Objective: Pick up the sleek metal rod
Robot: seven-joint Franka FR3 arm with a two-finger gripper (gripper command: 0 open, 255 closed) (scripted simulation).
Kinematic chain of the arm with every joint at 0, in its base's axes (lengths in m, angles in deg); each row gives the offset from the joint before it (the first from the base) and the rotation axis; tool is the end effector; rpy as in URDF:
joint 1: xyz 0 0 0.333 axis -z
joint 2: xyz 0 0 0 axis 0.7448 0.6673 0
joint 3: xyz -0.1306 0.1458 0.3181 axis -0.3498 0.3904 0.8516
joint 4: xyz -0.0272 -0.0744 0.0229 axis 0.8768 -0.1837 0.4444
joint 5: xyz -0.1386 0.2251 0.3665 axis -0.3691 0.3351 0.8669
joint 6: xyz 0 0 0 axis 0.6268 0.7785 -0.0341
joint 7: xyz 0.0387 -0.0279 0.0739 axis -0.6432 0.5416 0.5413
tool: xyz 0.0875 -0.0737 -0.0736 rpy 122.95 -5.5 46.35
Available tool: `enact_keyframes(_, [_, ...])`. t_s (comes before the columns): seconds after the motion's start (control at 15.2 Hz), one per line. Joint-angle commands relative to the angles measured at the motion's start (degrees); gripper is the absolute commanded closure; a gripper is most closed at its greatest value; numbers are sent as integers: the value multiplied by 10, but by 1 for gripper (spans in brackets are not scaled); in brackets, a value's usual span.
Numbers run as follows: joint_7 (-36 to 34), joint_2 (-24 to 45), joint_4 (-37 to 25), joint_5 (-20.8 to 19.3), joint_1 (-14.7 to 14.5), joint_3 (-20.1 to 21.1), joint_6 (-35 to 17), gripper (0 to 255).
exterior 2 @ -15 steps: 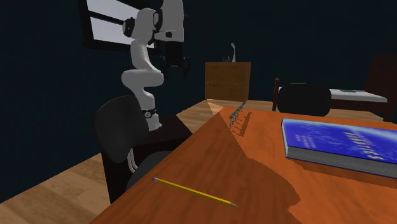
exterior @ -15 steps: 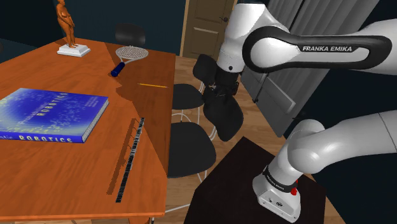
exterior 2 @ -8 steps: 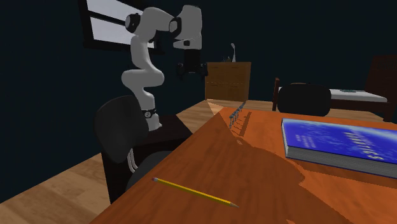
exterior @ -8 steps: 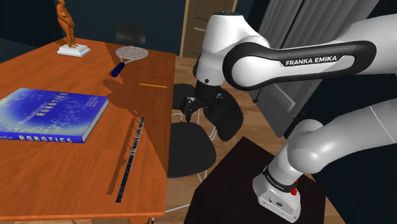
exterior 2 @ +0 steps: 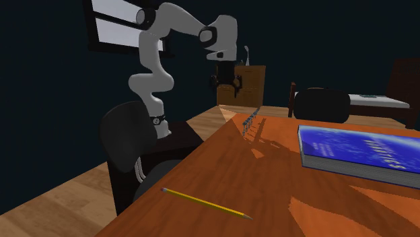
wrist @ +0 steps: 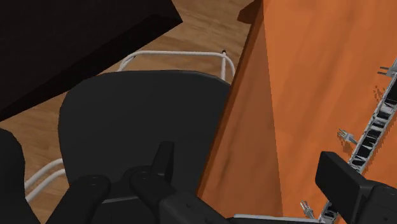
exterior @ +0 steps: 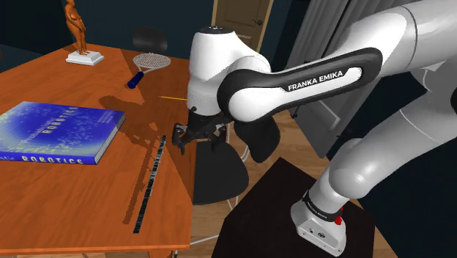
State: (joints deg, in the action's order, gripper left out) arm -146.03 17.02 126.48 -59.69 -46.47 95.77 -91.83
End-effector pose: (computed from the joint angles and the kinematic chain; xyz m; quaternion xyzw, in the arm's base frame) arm 0.4144 0.3251 0.4403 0.9583 -0.2846 0.0232 0.0064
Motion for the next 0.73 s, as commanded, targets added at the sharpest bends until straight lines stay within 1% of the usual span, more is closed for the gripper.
enact_keyframes(0.0, [-65, 50, -30, -29, 10, 29, -15, 0])
enact_keyframes(0.13, [-131, 107, -67, -72, 15, 53, -23, 0])
enact_keyframes(0.26, [-200, 168, -108, -123, 11, 68, -25, 0])
enact_keyframes(0.4, [-266, 231, -154, -175, -6, 69, -21, 0])
enact_keyframes(0.53, [-324, 290, -204, -221, -33, 60, -11, 0])
enact_keyframes(0.59, [-336, 303, -216, -231, -42, 55, -8, 0])
enact_keyframes(0.66, [-338, 307, -213, -234, -44, 53, -15, 0])
